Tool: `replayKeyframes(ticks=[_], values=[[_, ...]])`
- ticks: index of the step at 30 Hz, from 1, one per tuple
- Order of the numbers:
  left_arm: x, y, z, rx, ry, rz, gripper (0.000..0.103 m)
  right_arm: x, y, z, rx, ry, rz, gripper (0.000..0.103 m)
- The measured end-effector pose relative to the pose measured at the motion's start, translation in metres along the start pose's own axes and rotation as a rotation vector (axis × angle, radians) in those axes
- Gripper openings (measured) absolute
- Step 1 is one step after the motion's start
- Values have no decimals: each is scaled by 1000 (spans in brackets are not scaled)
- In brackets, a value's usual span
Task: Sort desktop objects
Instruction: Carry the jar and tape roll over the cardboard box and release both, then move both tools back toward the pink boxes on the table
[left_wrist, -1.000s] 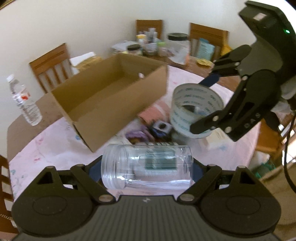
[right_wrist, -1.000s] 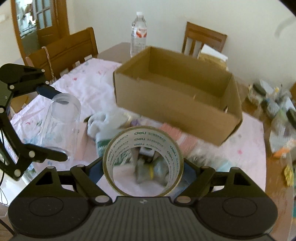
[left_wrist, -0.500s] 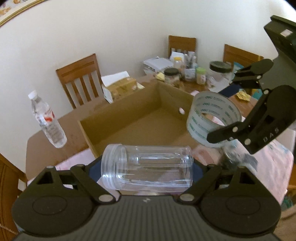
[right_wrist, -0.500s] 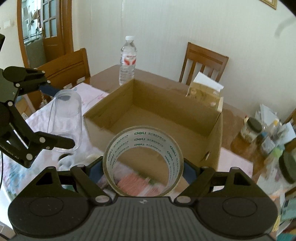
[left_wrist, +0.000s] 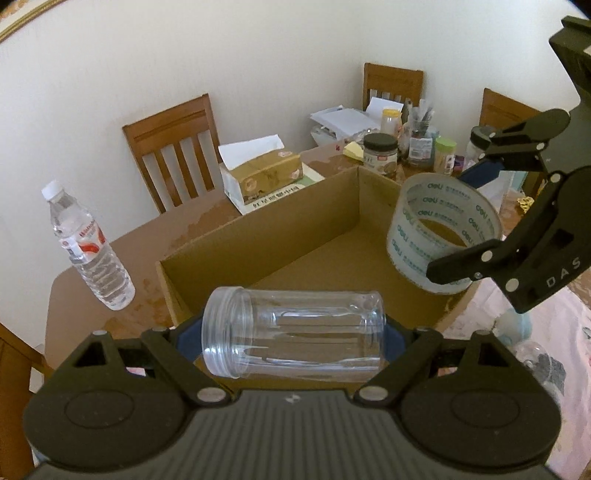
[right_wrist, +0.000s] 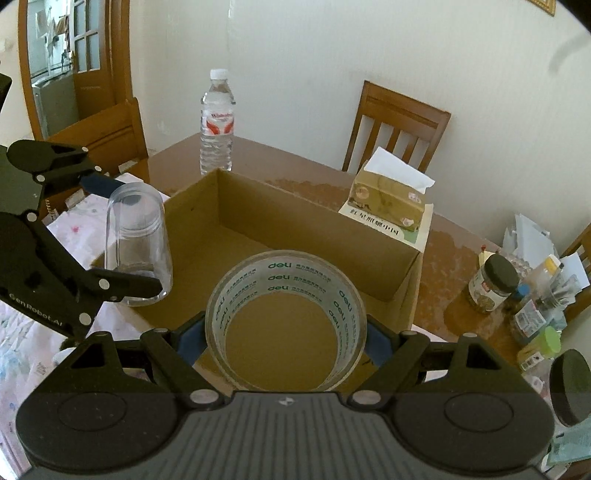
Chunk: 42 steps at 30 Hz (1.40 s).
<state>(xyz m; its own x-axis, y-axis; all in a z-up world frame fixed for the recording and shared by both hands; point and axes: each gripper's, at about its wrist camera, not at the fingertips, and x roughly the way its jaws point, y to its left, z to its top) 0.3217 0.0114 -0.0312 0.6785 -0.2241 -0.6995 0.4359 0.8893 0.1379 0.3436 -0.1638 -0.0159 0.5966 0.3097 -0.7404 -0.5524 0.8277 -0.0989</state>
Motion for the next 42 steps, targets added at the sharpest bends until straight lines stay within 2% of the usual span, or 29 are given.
replayKeyframes(ticks=[11,15,25,31,42], values=[[24,6,-4,-50,60,11,92,33,-8,0,-3,47,10,89],[16,6,-7,-42,46,14,92,27,-7,-2,-5,9,-6,101],[-25,-2,-11,-20,18,2,95,-8,7,-10,-27,-62,-1,102],[-56,-11,-33,9,22,-36,96,-35,29,-26,-38,-69,26,103],[-89,-21,-103,51,83,-98,96,-69,68,-65,-11,-56,42,103]])
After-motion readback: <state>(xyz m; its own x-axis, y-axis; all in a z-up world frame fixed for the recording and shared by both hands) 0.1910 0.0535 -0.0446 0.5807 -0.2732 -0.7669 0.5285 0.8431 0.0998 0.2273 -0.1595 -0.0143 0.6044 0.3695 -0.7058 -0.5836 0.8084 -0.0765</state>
